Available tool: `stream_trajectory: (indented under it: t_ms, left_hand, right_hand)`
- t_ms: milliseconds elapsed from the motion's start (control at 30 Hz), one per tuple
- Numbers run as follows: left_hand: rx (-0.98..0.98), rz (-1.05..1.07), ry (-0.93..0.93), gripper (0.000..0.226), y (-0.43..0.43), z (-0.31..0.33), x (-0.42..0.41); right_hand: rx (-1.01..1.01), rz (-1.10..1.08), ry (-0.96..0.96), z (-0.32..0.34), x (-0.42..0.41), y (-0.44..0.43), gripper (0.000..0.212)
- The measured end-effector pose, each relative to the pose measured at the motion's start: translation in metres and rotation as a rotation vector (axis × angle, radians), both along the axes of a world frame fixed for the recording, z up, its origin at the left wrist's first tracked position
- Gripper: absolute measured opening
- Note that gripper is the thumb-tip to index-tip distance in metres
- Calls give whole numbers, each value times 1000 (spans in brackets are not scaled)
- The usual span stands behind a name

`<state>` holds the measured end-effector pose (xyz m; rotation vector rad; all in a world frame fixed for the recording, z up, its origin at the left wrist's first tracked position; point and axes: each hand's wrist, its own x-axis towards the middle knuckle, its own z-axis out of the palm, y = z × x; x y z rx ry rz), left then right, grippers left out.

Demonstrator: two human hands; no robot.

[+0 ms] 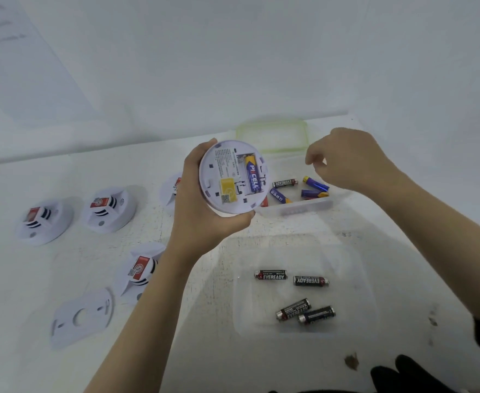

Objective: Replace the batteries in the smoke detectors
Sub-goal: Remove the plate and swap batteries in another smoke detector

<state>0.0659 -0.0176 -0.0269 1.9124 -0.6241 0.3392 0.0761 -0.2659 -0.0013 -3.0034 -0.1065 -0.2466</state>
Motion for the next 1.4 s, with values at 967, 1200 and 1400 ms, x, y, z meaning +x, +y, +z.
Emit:
stream_trajectory:
  t_ms: [967, 1200, 1400]
  left_hand:
    - [-87, 0, 171, 92, -4, 0, -13]
    - [-97, 22, 149, 95, 1, -3, -21]
    - [-104, -32, 136, 94, 7, 8, -35]
  right_hand:
    - [506, 528, -568, -5, -48, 65, 6]
    - [511, 591, -520, -17, -53, 67, 20]
    - [1061, 544, 41, -7, -61, 69, 69]
